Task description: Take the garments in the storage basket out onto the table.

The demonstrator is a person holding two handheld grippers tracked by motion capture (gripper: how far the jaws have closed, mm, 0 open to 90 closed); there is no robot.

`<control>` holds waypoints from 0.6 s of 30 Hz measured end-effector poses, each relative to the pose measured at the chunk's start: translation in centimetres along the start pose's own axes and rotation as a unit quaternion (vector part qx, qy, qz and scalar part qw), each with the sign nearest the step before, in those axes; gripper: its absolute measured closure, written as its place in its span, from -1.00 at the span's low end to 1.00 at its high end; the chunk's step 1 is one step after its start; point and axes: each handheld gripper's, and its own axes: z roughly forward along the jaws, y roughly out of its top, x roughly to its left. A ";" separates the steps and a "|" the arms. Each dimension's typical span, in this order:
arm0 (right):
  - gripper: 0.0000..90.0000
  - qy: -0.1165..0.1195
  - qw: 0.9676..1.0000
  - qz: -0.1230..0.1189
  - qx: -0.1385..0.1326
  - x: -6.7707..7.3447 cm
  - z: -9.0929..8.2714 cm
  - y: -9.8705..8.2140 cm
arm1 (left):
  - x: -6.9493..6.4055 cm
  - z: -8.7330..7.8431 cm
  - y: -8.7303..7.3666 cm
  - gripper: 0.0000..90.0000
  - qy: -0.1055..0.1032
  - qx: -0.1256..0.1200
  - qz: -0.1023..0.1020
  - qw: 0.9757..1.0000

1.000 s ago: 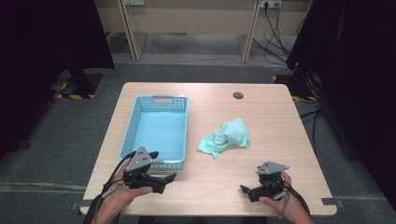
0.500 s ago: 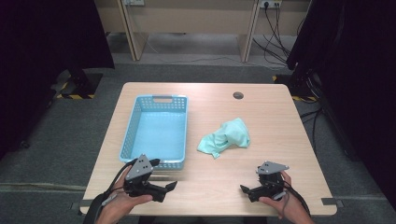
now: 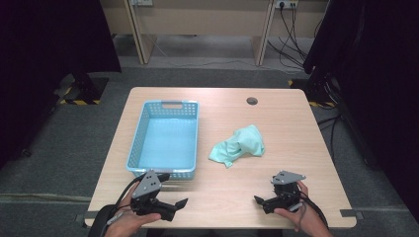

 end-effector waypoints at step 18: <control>-0.99 0.000 1.000 0.000 0.000 0.0 0.0 0.0 | -1.4 0.3 -1.7 -0.93 -0.006 0.016 0.000 1.000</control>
